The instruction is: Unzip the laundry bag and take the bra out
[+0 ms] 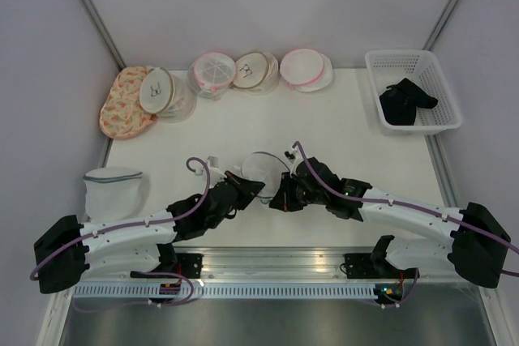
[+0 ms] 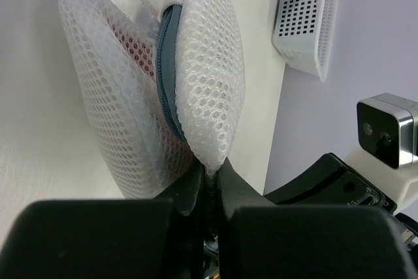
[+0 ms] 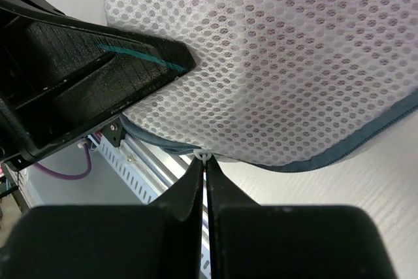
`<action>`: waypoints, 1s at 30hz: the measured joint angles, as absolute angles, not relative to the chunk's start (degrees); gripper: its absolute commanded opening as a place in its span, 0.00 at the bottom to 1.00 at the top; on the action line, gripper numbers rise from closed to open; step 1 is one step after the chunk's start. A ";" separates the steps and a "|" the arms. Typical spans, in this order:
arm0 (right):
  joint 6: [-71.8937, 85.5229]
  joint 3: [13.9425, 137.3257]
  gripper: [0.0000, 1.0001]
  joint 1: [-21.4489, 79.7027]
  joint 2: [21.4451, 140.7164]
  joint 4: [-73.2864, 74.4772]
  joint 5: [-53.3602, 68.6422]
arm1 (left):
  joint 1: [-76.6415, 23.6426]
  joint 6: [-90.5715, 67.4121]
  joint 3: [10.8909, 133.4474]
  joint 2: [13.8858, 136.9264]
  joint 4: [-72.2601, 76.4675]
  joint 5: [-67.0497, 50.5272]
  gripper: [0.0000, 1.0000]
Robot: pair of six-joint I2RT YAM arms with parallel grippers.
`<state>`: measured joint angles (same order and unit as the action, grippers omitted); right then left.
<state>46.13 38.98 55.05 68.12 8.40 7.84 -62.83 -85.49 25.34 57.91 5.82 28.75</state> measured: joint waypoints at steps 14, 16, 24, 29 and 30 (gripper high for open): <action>40.60 40.36 0.00 55.29 63.70 23.31 3.66 | -63.53 -85.43 16.93 45.21 5.26 27.86 0.02; 39.75 40.45 0.00 55.35 64.03 24.71 2.22 | -63.68 -84.95 15.66 43.16 5.28 26.74 0.02; 36.51 43.94 0.00 55.59 68.69 30.55 -8.12 | -62.61 -69.89 15.33 40.64 7.35 16.64 0.02; 34.63 47.13 0.00 55.55 70.35 34.50 -14.41 | -61.65 -58.52 20.73 40.84 2.66 7.88 0.02; 34.13 47.94 0.00 55.48 70.35 35.03 -15.57 | -61.25 -55.88 22.04 41.01 1.54 5.72 0.02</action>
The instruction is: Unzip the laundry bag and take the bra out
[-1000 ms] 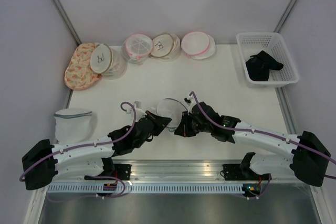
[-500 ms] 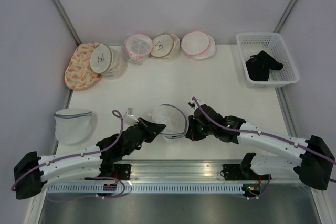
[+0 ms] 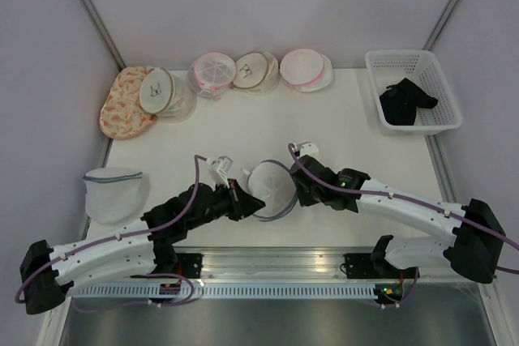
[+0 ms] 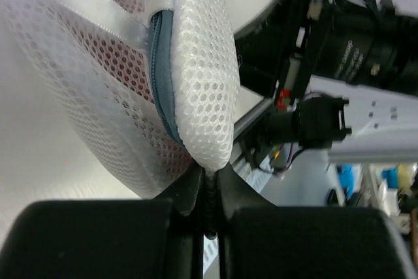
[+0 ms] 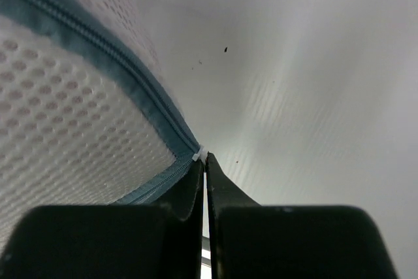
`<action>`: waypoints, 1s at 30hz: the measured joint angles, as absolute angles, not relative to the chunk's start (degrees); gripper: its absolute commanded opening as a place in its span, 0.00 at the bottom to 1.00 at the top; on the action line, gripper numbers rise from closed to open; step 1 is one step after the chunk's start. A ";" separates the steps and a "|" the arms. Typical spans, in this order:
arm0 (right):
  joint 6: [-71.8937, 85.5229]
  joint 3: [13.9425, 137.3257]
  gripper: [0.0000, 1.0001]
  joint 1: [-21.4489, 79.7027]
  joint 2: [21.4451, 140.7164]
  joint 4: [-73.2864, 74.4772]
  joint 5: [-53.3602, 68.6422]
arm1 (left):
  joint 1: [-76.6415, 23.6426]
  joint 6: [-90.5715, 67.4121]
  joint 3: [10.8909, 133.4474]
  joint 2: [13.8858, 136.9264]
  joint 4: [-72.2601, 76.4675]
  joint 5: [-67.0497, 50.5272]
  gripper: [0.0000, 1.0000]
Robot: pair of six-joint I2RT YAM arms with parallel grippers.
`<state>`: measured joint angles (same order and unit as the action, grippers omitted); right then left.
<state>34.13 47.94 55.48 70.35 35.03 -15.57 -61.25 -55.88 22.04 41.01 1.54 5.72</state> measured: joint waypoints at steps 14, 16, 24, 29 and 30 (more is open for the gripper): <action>30.11 50.00 0.00 51.33 65.56 39.79 -20.62 | -59.18 -36.97 41.12 60.23 -12.95 1.39 1.00; 30.15 49.98 0.00 51.31 64.16 40.05 -20.60 | -58.39 -38.02 44.10 62.11 -17.02 7.99 1.00; 32.62 47.88 0.00 51.29 61.60 39.83 -16.88 | -57.65 -50.74 44.51 55.72 -25.67 22.94 1.00; 36.23 43.05 0.00 51.22 61.49 35.03 -6.09 | -57.60 -60.75 35.51 46.85 -24.40 18.63 1.00; 37.01 41.10 0.01 51.22 61.19 32.05 -2.90 | -57.63 -62.19 33.41 46.06 -22.72 17.10 1.00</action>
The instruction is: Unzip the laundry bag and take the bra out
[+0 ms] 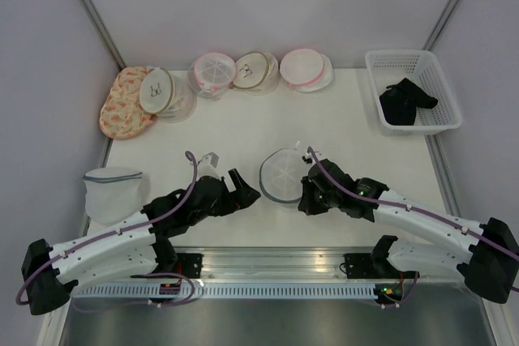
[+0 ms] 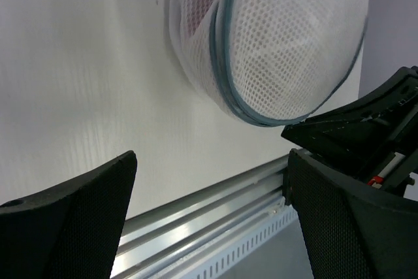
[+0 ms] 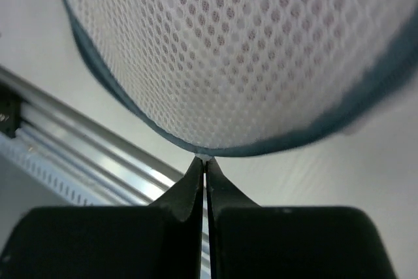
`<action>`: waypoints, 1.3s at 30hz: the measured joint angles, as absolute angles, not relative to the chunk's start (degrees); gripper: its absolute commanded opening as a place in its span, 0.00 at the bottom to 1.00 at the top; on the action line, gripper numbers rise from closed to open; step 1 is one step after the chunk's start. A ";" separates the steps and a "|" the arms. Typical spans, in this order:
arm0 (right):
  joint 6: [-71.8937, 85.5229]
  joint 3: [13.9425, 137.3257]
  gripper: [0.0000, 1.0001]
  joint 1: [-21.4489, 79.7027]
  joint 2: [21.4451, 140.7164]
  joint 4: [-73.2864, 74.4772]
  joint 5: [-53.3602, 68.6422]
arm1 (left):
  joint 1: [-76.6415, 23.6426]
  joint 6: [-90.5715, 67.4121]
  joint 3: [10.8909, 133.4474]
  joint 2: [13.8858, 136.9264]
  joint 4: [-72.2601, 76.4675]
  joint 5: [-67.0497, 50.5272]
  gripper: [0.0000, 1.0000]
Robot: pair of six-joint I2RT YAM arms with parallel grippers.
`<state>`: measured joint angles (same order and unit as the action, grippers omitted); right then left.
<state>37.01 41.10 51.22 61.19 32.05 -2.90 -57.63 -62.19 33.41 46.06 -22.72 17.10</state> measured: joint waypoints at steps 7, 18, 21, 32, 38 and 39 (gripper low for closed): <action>41.39 34.35 0.01 51.55 61.10 18.09 13.13 | -59.29 -72.34 22.20 49.15 -5.96 6.50 1.00; 42.00 35.42 0.00 51.48 63.02 10.50 18.35 | -61.19 -77.06 23.68 60.97 15.31 2.24 0.57; 41.91 35.53 0.00 51.11 62.78 11.49 18.11 | -61.45 -77.36 23.66 61.71 16.21 1.54 0.22; 39.62 35.83 0.00 51.70 58.00 15.92 18.17 | -61.25 -78.61 23.07 51.79 10.81 8.99 0.05; 39.03 35.83 0.01 51.70 56.03 18.06 17.98 | -61.25 -80.40 23.07 51.46 8.58 9.93 0.82; 38.98 35.83 0.01 51.70 56.05 18.09 17.98 | -61.25 -80.79 23.07 52.21 8.54 9.65 0.88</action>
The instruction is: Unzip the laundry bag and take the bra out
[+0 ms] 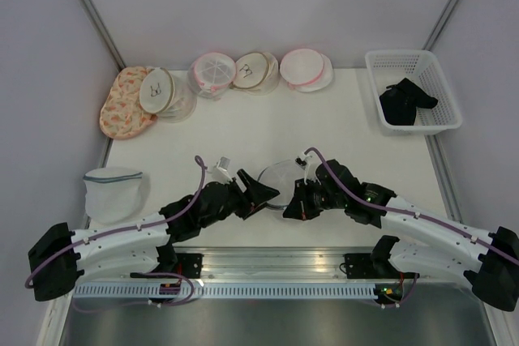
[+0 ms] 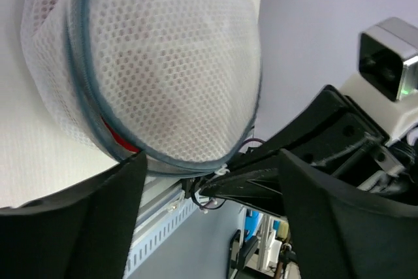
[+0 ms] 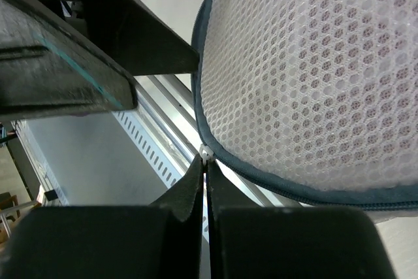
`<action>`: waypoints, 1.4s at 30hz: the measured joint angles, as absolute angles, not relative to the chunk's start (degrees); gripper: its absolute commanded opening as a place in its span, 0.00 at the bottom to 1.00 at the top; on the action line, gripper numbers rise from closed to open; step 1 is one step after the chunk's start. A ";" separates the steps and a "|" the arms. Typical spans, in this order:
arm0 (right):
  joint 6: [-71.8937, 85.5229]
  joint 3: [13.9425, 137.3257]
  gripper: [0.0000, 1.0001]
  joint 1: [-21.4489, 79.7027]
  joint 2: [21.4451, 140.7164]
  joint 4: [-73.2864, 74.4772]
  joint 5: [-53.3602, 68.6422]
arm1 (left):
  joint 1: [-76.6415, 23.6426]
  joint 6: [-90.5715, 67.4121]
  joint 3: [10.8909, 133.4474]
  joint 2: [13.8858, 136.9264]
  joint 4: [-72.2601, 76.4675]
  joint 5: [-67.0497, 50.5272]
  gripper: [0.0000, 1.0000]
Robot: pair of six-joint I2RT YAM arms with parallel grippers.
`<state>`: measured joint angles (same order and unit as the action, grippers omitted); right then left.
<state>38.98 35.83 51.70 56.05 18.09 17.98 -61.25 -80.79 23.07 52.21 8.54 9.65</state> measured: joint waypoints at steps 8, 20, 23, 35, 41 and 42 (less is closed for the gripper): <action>38.98 35.83 0.00 51.70 56.99 17.98 18.00 | -62.13 -84.20 26.33 61.91 7.33 3.75 0.91; 38.70 35.83 0.00 51.75 57.06 18.52 17.85 | -62.35 -87.96 26.81 64.03 9.47 3.70 0.02; 38.22 35.86 0.00 51.75 56.53 19.38 16.88 | -62.48 -88.03 26.81 63.81 9.41 4.43 0.02; 34.59 43.66 0.00 51.90 55.75 37.58 -1.93 | -60.90 -84.64 25.54 54.19 3.07 7.05 0.02; 34.50 48.21 0.00 51.72 61.34 42.24 -11.57 | -58.33 -77.49 26.09 52.40 -0.43 4.43 0.02; 34.50 48.90 0.00 51.75 62.22 42.54 -12.64 | -57.67 -75.99 26.72 52.40 -1.52 4.05 0.02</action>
